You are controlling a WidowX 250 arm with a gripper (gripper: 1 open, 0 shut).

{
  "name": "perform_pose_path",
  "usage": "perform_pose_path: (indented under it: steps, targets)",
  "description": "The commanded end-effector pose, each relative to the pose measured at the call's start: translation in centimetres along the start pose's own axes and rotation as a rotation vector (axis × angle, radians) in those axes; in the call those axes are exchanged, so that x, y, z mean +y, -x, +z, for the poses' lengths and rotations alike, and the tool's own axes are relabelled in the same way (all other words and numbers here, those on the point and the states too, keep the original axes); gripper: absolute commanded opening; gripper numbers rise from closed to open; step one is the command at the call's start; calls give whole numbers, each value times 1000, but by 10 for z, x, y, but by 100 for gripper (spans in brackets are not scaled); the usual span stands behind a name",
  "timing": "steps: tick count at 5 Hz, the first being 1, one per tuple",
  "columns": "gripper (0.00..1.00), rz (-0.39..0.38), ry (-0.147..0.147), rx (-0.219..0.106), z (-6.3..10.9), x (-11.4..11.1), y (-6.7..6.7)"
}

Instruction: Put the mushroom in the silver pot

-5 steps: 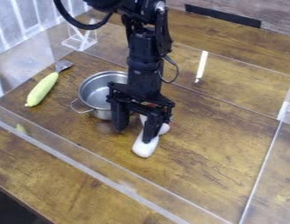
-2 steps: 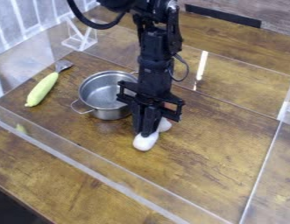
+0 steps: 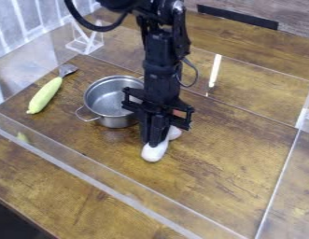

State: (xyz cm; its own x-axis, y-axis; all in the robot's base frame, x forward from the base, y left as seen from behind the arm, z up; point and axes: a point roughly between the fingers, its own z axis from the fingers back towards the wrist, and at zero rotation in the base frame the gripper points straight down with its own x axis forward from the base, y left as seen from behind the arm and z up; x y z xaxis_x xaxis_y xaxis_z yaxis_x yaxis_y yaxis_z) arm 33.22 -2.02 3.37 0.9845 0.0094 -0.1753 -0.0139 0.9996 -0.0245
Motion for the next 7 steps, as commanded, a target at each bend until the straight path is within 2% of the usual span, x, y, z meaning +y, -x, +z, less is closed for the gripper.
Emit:
perform_pose_path:
  steps: [1,3,4,5,6,7]
  targets:
    - [0,77,18,-99,46,3,1]
    - [0,-25,20,-167,86,28,0]
    - [0,-63,21,-191,97,40,2]
    - [0,31,31,-209,102,49,9]
    - [0,97,44,-209,98,55,12]
    - [0,134,54,-210,82,61,12]
